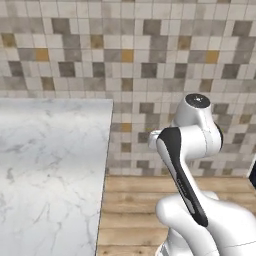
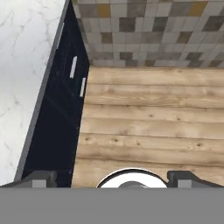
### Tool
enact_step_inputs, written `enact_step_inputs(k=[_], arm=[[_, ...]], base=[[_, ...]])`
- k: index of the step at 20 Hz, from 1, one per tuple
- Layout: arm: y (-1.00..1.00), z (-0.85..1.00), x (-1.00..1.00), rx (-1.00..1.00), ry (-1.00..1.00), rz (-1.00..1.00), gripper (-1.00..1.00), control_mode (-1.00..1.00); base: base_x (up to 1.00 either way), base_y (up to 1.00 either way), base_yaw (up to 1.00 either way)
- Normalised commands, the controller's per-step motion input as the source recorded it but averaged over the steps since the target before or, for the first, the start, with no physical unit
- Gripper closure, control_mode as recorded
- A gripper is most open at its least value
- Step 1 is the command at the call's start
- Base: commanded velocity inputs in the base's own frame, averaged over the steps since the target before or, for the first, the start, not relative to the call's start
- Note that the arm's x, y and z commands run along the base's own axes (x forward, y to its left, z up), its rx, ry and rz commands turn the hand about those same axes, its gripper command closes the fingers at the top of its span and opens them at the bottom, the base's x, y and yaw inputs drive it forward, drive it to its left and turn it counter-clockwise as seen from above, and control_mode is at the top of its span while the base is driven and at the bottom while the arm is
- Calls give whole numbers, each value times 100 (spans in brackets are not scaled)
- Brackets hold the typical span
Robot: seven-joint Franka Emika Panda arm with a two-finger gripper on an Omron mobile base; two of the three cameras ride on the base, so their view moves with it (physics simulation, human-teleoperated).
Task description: Locate and retrieve the dish brush and dish brush from the cabinet. Place them next to the sink.
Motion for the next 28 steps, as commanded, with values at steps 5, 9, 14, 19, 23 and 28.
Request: enact_step_inputs(k=[5,9,14,19,23,28], arm=[[0,0,0,0,0,0,-100,100],[0,0,0,0,0,0,-100,100],[0,0,0,0,0,0,-100,100],[0,0,0,0,0,0,-100,100],[0,0,0,0,0,0,-100,100],[0,0,0,0,0,0,-100,100]], base=[[41,26,-37],[57,39,-31],[56,39,-30],[31,23,-39],[7,5,-47],[1,3,-46]])
